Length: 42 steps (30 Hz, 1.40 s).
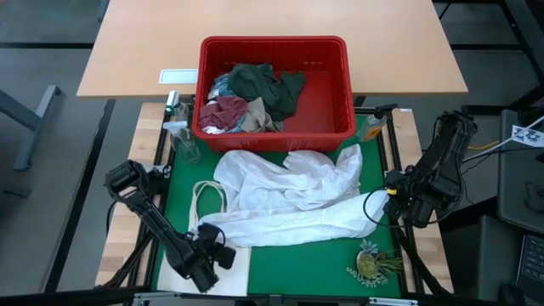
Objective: Fold Laundry from Bin
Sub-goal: Fold the white polo shirt
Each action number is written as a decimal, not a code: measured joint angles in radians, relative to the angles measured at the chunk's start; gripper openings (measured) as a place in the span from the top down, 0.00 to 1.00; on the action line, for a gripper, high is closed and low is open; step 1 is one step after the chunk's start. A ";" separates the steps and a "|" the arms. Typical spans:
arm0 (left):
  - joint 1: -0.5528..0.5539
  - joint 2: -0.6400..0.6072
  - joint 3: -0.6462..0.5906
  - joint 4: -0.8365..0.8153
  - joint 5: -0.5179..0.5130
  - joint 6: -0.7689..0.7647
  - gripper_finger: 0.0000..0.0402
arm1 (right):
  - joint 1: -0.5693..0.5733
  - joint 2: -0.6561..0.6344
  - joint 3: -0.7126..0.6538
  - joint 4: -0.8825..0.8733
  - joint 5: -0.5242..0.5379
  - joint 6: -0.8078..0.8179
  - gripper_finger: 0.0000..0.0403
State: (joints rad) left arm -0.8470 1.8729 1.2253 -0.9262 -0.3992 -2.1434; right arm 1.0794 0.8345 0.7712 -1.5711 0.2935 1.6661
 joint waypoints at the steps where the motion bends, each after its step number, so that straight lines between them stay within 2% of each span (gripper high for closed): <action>1: 0.005 0.000 -0.002 -0.001 0.000 0.003 0.76 | 0.000 0.000 0.000 0.000 0.000 0.000 0.99; 22: 0.071 0.000 -0.002 -0.002 -0.098 0.112 0.77 | 0.000 0.000 0.000 0.000 0.000 0.000 0.99; 25: 0.083 0.000 -0.002 -0.002 -0.098 0.139 0.81 | 0.000 0.000 0.000 0.000 0.000 0.000 0.99; 30: 0.090 0.001 -0.002 -0.005 -0.097 0.182 0.97 | 0.000 0.000 0.000 0.000 0.000 0.000 0.99; 33: 0.088 0.000 0.013 -0.058 -0.043 0.185 0.99 | 0.000 0.000 0.000 0.000 -0.009 0.000 0.99; 38: 0.072 -0.002 0.065 -0.241 0.130 0.183 1.00 | 0.000 0.000 0.029 0.001 -0.074 0.000 0.99; 42: 0.059 -0.003 0.104 -0.387 0.208 0.183 1.00 | 0.000 0.000 0.073 0.000 -0.069 -0.021 0.99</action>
State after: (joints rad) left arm -0.7883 1.8695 1.3297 -1.3137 -0.1908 -1.9603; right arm 1.0798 0.8341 0.8443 -1.5711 0.2243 1.6449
